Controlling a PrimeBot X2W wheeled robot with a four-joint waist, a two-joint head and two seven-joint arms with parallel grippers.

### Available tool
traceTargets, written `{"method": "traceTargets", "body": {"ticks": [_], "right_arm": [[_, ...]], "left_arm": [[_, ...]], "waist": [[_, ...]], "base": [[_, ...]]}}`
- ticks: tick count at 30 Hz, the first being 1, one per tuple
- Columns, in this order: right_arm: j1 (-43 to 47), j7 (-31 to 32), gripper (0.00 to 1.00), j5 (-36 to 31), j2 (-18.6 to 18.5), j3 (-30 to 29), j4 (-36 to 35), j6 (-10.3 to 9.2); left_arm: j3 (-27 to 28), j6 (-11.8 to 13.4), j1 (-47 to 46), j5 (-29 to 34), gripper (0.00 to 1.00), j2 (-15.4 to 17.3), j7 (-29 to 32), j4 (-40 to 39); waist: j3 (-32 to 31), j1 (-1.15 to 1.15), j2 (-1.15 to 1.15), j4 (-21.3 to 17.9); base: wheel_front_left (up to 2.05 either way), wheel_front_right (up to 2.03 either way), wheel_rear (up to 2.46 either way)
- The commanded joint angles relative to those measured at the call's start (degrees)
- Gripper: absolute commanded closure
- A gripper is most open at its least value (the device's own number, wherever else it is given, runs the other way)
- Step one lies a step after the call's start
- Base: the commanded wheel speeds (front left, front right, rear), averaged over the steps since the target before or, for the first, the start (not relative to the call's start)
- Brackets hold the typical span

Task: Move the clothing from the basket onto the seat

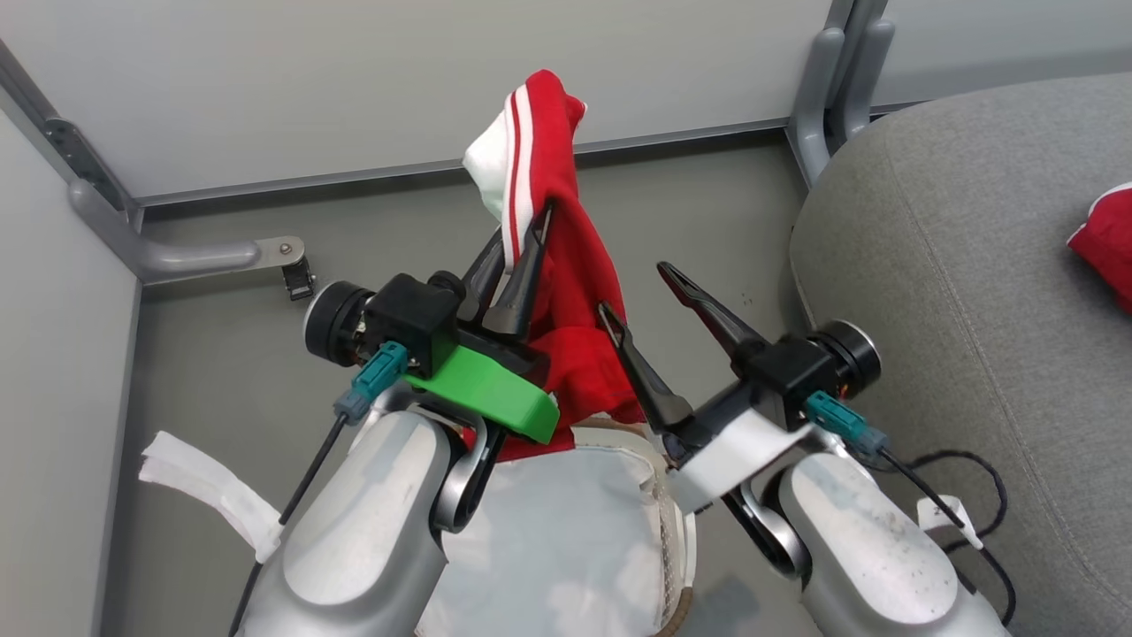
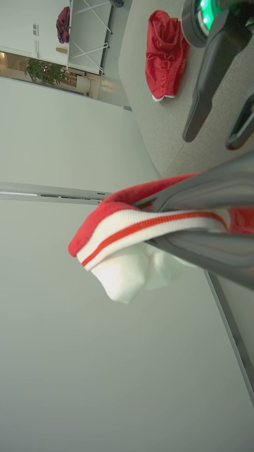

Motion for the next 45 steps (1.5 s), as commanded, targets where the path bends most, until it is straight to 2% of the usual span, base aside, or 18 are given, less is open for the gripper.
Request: {"method": "traceTargets", "body": {"ticks": [1,5,10,17,18,19,21,25,31,32,33,34,39,45], "right_arm": [[-1.84,-0.11,0.00,0.27,-0.28,1.18,0.87,-0.08],[-6.38,-0.11,0.00,-0.05,-0.26,4.08,4.76,-0.08],[-9.02,-0.10,0.00,-1.08,-0.28,5.01,11.77,-0.08],[-10.29,-0.11,0.00,2.12,-0.29,7.17,19.58,-0.08],[-10.53,-0.11,0.16,2.53,-0.29,7.12,20.04,-0.08],[-10.71,-0.10,0.53,2.77,-0.29,7.27,20.37,-0.08],[-10.90,-0.10,1.00,3.14,-0.27,7.32,20.86,-0.08],[-10.12,-0.10,1.00,3.73,-0.27,6.79,19.62,-0.08],[-7.22,-0.10,1.00,4.25,-0.29,4.90,17.29,-0.08],[-6.74,-0.10,1.00,4.18,-0.29,4.38,16.91,-0.08],[-6.45,-0.10,1.00,4.05,-0.26,4.08,16.41,-0.08],[-5.96,-0.10,1.00,3.90,-0.28,3.46,15.94,-0.08],[-4.57,-0.10,1.00,3.29,-0.26,1.53,13.52,-0.08],[-2.86,-0.11,1.00,2.10,-0.24,-1.73,9.92,-0.08]], "left_arm": [[-0.32,-0.24,-0.51,-0.80,1.00,-0.15,0.10,0.14],[-1.61,-0.70,-1.15,-0.99,1.00,-0.48,0.01,0.40],[-3.70,-0.98,-1.91,-1.69,1.00,-0.75,-0.03,0.88],[-5.94,-0.61,-2.98,-3.22,1.00,-0.98,-0.30,1.21],[-6.13,-0.47,-3.17,-3.51,1.00,-1.02,-0.35,1.26],[-6.22,-0.32,-3.28,-3.63,1.00,-1.04,-0.42,1.30],[-6.38,-0.14,-3.28,-4.00,1.00,-1.06,-0.48,1.50],[-6.24,0.43,-3.23,-4.23,1.00,-1.05,-0.75,2.11],[-5.13,1.15,-2.51,-4.31,1.00,-0.55,-0.92,3.59],[-5.06,1.21,-2.26,-4.20,0.67,-0.41,-0.99,3.81],[-4.96,1.25,-2.08,-4.06,0.03,-0.25,-1.05,3.92],[-4.91,1.30,-1.92,-3.79,0.00,-0.06,-1.11,4.00],[-4.47,1.68,-1.08,-3.03,0.00,0.96,-1.28,4.55],[-3.75,1.83,0.10,-2.12,0.00,2.18,-1.29,5.07]], "waist": [[0.42,0.00,0.00,0.74],[0.90,0.00,0.00,2.23],[1.31,0.00,0.00,4.60],[1.83,0.00,0.00,7.37],[1.91,0.00,0.00,7.65],[1.95,0.00,0.00,7.78],[2.02,0.00,0.00,7.96],[2.15,0.00,0.00,7.43],[2.14,0.00,0.00,4.65],[2.21,0.00,0.00,3.93],[2.27,0.00,0.00,3.32],[2.38,0.00,0.00,2.56],[2.92,0.00,0.00,-2.01],[3.35,0.00,0.00,-9.46]], "base": [[0.00,0.00,0.00],[0.00,0.00,0.00],[0.00,0.00,0.00],[0.00,0.00,0.00],[0.00,0.00,0.00],[0.00,0.00,0.00],[0.00,0.00,0.00],[0.00,0.00,0.00],[0.00,0.00,0.00],[0.00,0.00,0.00],[0.00,0.00,0.00],[0.00,0.00,0.00],[0.00,0.00,0.00],[0.00,0.00,0.00]]}}
